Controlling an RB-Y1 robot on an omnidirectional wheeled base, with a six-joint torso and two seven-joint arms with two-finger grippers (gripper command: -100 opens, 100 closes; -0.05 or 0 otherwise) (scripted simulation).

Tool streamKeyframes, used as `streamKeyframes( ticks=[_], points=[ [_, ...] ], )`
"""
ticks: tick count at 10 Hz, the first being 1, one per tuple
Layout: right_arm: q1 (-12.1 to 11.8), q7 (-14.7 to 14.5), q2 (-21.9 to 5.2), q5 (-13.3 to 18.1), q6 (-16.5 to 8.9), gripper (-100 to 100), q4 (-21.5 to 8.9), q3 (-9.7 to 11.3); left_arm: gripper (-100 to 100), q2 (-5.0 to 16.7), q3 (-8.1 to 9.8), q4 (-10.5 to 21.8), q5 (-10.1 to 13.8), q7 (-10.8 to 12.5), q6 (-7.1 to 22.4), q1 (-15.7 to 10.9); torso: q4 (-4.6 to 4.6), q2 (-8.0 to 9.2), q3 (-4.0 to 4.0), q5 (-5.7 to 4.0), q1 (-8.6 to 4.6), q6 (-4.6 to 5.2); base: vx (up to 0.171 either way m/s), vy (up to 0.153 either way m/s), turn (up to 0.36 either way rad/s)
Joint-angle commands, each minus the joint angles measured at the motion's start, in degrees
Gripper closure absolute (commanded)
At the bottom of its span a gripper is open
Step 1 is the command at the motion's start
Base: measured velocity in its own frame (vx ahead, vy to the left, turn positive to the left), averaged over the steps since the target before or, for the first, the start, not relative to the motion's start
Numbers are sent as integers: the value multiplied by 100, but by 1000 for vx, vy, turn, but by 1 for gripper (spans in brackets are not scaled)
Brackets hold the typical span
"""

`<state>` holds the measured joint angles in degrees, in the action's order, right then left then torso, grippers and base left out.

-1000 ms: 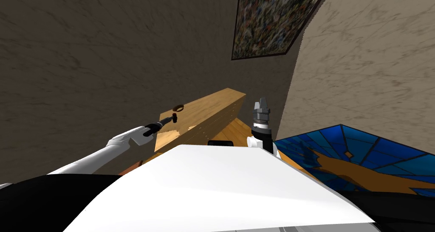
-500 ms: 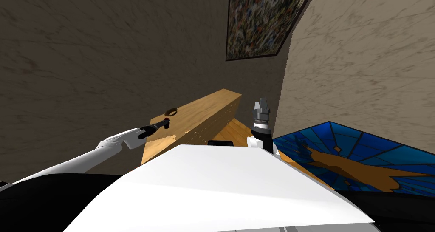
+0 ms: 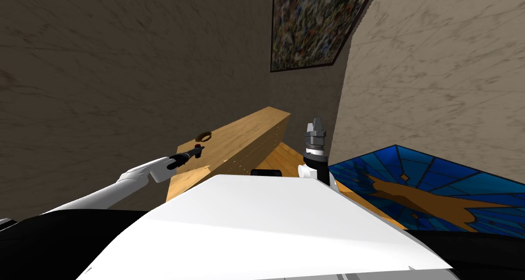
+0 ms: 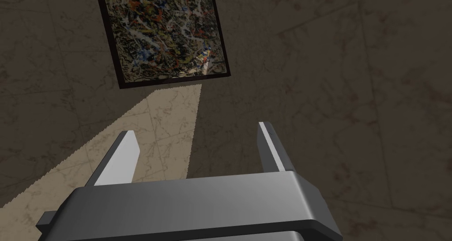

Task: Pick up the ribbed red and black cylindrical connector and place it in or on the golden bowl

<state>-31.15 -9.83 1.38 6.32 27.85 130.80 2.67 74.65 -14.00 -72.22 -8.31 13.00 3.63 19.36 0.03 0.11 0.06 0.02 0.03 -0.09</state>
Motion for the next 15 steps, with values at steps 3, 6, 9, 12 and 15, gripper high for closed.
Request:
streamKeyframes(
  ticks=[3,6,9,12,15],
  points=[
    [0,0,0,0,0,0,0,0,100,-8,2,9,-3,-12,4,0,0,-2,-1,0,-5,3,0,0,0],
    [0,0,0,0,0,0,0,0,100,-8,4,7,-2,-10,4,-3,-2,-4,-3,1,-5,1,0,0,0],
    [-1,0,0,0,0,0,0,0,100,74,15,-84,10,22,15,49,-1,-4,-2,-2,-8,-2,4,-5,27],
    [0,0,0,0,0,0,0,0,100,300,302,-39,98,116,92,73,4,5,4,-10,-16,1,-24,-25,-38],
    [0,0,0,0,0,0,0,1,100,492,618,20,203,223,193,236,5,3,4,-13,-29,2,-9,-33,-83]
  ],
)
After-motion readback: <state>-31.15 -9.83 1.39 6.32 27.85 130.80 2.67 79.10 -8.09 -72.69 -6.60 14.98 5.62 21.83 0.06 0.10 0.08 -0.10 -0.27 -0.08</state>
